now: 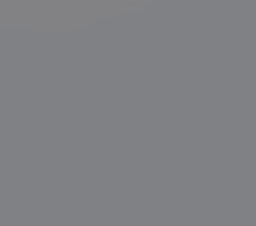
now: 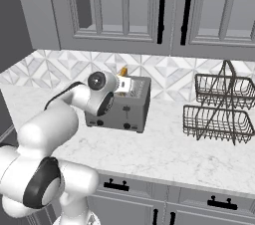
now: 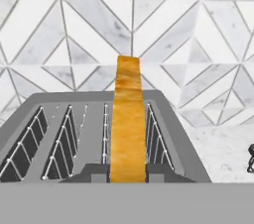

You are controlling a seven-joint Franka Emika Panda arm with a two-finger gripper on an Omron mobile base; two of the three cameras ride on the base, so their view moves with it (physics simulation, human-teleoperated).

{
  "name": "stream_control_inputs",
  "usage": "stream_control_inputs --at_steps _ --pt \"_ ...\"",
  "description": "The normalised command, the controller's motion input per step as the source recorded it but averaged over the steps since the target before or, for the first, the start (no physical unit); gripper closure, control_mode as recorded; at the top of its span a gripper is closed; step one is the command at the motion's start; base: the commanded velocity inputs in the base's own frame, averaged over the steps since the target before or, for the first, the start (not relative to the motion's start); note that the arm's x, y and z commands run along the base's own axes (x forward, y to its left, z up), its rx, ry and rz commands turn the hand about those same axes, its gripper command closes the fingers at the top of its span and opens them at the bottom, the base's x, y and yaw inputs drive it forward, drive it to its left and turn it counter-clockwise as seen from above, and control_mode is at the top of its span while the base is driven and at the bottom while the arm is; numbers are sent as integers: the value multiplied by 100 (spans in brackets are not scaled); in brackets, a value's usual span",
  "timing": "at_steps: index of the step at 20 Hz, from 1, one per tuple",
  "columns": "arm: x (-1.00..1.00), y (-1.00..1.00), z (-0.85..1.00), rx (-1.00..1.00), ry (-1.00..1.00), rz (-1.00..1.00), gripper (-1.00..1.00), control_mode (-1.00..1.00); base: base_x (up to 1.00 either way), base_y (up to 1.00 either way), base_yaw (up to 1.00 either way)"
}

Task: Start the toaster. Once the lever pops up, take the bread to the plate on the dining counter.

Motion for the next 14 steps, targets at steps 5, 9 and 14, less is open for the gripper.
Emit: stream_control_inputs --at_steps 5,9,14 --pt "-48 0 37 0 7 -2 100 -100 0 0 0" --pt "-65 3 14 0 7 0 100 -100 0 0 0" --pt "-72 18 3 0 3 1 100 -100 0 0 0"
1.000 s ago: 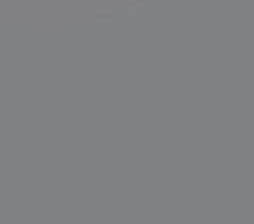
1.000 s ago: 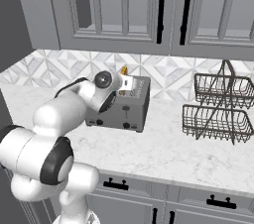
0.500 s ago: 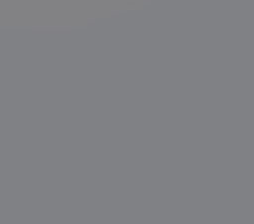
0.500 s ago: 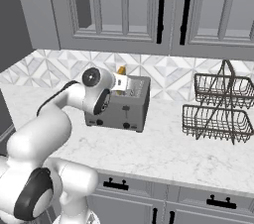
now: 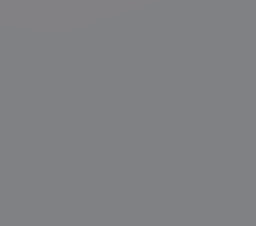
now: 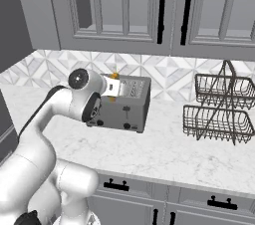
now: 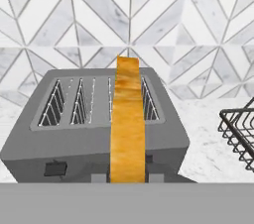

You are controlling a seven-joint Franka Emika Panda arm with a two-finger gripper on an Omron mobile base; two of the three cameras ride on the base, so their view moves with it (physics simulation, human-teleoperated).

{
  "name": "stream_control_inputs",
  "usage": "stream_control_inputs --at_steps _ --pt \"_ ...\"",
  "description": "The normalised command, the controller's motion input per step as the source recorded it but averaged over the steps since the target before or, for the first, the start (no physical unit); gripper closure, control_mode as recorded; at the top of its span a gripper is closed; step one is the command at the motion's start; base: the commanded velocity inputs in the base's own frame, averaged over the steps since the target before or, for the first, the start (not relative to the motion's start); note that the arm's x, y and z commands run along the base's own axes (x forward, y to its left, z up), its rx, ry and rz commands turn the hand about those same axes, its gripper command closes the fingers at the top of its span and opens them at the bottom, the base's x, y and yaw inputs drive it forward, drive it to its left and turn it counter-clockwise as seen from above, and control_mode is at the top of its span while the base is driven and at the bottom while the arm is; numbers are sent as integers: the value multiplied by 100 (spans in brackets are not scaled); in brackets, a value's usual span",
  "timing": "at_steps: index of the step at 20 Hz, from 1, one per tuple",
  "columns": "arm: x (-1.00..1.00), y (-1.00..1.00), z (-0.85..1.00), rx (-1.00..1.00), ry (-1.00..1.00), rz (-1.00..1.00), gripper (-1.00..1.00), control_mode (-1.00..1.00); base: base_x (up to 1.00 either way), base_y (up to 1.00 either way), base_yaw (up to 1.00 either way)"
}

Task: Start the toaster. Once the lever pops up, take the bread to the plate on the dining counter.

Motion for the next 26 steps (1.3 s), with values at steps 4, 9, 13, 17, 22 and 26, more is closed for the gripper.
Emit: stream_control_inputs --at_steps 4,9,13,17,22,26 --pt "-64 31 3 0 6 5 100 -100 0 0 0" --pt "-63 41 7 0 6 2 100 -100 0 0 0" --pt "-45 38 18 0 7 0 100 -100 0 0 0" --pt "-29 19 11 0 4 0 100 -100 0 0 0" --pt "-38 0 0 0 8 0 100 -100 0 0 0" --pt "-42 2 0 1 12 0 100 -100 0 0 0"
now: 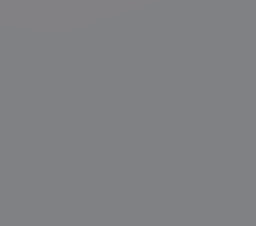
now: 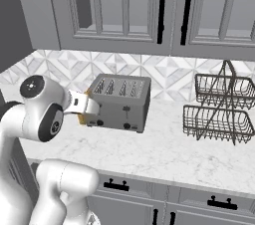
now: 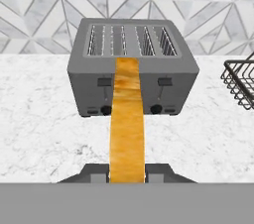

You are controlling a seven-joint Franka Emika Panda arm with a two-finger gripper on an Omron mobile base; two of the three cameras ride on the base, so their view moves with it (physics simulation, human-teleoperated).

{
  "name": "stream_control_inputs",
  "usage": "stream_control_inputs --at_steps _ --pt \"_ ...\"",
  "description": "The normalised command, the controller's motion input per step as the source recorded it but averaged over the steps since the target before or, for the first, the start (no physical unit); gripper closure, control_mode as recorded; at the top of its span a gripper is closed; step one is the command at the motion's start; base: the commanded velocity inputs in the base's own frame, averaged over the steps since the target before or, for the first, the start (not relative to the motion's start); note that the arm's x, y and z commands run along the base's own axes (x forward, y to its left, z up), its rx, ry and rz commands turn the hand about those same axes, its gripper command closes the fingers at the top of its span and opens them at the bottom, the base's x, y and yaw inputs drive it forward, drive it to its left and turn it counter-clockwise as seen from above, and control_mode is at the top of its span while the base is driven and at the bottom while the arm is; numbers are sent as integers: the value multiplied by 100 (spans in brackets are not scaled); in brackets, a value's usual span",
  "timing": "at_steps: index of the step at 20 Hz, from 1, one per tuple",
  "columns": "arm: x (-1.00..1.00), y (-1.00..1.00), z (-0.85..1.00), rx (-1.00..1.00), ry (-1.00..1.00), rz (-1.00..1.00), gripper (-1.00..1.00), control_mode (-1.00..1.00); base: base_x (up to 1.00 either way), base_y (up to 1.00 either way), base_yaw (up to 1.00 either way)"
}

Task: Start the toaster. Once the lever pops up, take the bread to the plate on the dining counter.

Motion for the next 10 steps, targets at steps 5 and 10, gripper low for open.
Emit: stream_control_inputs --at_steps 5,10 --pt "-32 0 0 1 7 0 100 -100 0 0 0" --pt "-33 -5 -2 2 0 2 100 -100 0 0 0"
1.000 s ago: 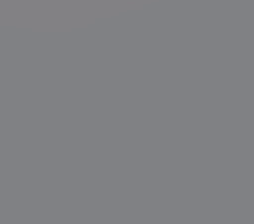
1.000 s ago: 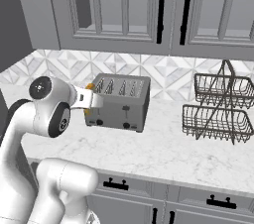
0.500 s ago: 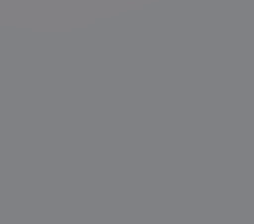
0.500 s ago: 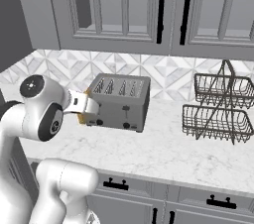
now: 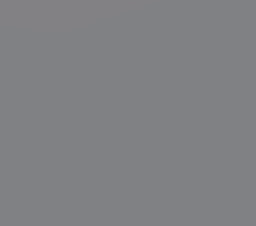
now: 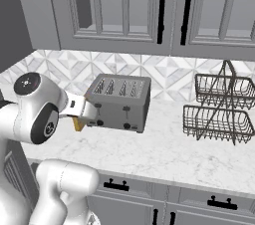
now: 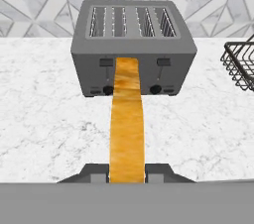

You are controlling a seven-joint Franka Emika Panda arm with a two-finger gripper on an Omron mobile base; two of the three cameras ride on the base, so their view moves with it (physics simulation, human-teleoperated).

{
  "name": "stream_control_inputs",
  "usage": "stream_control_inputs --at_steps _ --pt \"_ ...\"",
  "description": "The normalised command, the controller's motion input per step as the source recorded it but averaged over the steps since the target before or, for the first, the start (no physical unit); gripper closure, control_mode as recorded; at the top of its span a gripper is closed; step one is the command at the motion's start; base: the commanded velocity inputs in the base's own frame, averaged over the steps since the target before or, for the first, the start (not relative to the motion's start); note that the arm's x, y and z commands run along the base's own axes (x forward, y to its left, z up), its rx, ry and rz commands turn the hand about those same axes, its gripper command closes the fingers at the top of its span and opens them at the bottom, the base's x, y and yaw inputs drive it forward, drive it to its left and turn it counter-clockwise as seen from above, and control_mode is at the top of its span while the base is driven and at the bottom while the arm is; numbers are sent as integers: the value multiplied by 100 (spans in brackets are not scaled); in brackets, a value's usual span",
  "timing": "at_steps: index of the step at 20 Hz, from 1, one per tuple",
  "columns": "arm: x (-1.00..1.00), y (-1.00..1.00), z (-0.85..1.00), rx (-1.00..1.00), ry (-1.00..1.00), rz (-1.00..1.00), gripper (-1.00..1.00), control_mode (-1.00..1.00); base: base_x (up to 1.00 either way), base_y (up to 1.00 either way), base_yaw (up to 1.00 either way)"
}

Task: Start the toaster. Once the lever pops up, take the bread to the plate on the dining counter.

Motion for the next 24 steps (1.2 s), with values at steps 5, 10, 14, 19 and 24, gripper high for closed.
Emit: stream_control_inputs --at_steps 5,10,14,19,24 --pt "-24 0 -2 0 0 0 100 -100 0 0 0" --pt "-22 0 0 0 0 0 100 -100 0 0 0" --pt "-13 0 0 0 0 0 100 -100 0 0 0" --pt "-9 0 0 0 0 0 100 100 -2 0 0" --pt "0 0 0 0 0 0 100 100 -50 -19 -4"
